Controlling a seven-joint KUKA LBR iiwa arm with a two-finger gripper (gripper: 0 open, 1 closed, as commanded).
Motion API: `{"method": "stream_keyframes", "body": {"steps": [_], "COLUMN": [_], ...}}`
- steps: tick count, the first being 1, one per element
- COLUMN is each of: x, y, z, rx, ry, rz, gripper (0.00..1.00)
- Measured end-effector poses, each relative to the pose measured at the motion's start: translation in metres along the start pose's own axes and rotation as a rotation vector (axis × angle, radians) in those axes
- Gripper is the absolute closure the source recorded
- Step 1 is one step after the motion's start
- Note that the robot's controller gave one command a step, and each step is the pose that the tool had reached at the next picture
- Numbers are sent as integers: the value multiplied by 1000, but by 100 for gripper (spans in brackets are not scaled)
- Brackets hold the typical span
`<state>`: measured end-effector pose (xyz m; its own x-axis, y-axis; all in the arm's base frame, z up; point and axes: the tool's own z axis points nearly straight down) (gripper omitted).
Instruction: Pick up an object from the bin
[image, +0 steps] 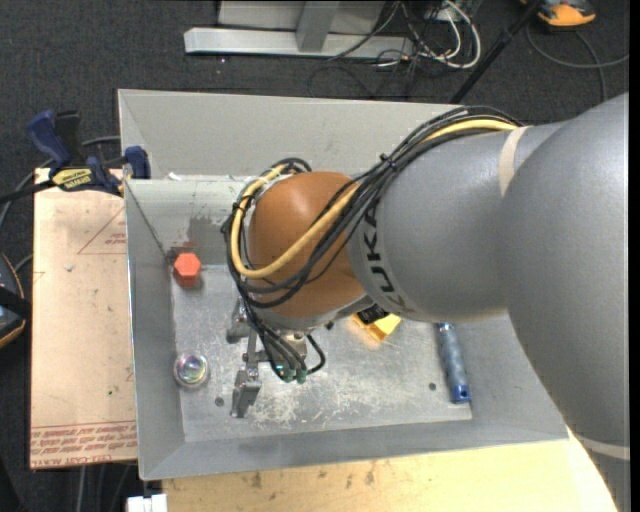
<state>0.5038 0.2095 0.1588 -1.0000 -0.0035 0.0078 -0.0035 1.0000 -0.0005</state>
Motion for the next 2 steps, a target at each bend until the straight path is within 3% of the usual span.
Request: {"method": "stream_keyframes", "body": {"steps": [1,2], "x": [-21,-80], "y": [-70,-134], "z": [42,52], "rx": [3,1], "ry": [-4,-13], "rz": [29,102], "gripper": [0,0]}}
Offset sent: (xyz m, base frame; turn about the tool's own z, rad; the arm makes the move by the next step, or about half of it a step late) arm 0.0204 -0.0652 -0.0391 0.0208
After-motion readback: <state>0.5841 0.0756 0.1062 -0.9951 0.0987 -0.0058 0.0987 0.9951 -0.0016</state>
